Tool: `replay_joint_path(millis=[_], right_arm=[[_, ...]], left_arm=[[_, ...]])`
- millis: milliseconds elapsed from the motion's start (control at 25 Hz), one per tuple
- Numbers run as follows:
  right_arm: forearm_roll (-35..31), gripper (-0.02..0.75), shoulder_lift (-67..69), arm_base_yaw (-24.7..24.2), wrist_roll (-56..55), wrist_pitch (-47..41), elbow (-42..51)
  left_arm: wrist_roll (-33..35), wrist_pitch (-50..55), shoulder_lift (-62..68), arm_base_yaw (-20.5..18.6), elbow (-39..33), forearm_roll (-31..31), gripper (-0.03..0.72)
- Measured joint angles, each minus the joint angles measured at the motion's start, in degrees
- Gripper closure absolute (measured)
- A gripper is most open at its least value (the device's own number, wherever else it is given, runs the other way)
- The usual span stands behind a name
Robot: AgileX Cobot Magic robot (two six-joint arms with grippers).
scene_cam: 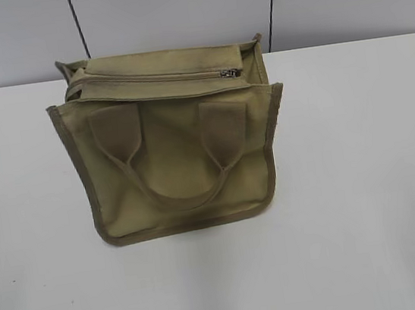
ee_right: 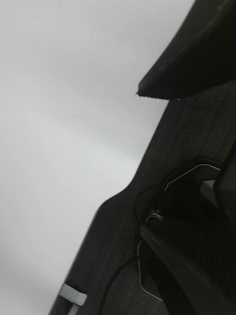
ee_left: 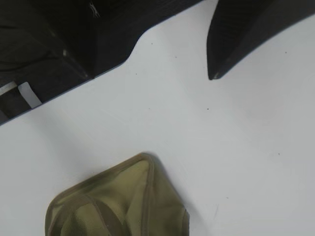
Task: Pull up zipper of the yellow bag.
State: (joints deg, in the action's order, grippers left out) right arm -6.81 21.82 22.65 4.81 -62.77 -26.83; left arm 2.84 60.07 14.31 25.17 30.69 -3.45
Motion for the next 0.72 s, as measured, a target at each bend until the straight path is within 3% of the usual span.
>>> replay_joint_path(millis=[160,360,560,720], right_arm=[[-1.5,0.153,-4.2,-8.9,0.0,0.2,0.1],[-2.0,0.153,-11.9,-23.0,0.0,0.2,0.1],[-2.1,0.153,-18.8,-26.3,0.0,0.2,0.1],[-2.2,0.153,-22.1,-26.4,0.0,0.2,0.1]], left_arm=[[0.0,0.0,-3.9,-5.6,0.0,0.0,0.187],[0.0,0.0,-8.9,-15.9,0.0,0.0,0.191],[0.0,0.0,-13.8,-22.7,0.0,0.0,0.193],[0.0,0.0,-14.6,-24.0,0.0,0.0,0.204]])
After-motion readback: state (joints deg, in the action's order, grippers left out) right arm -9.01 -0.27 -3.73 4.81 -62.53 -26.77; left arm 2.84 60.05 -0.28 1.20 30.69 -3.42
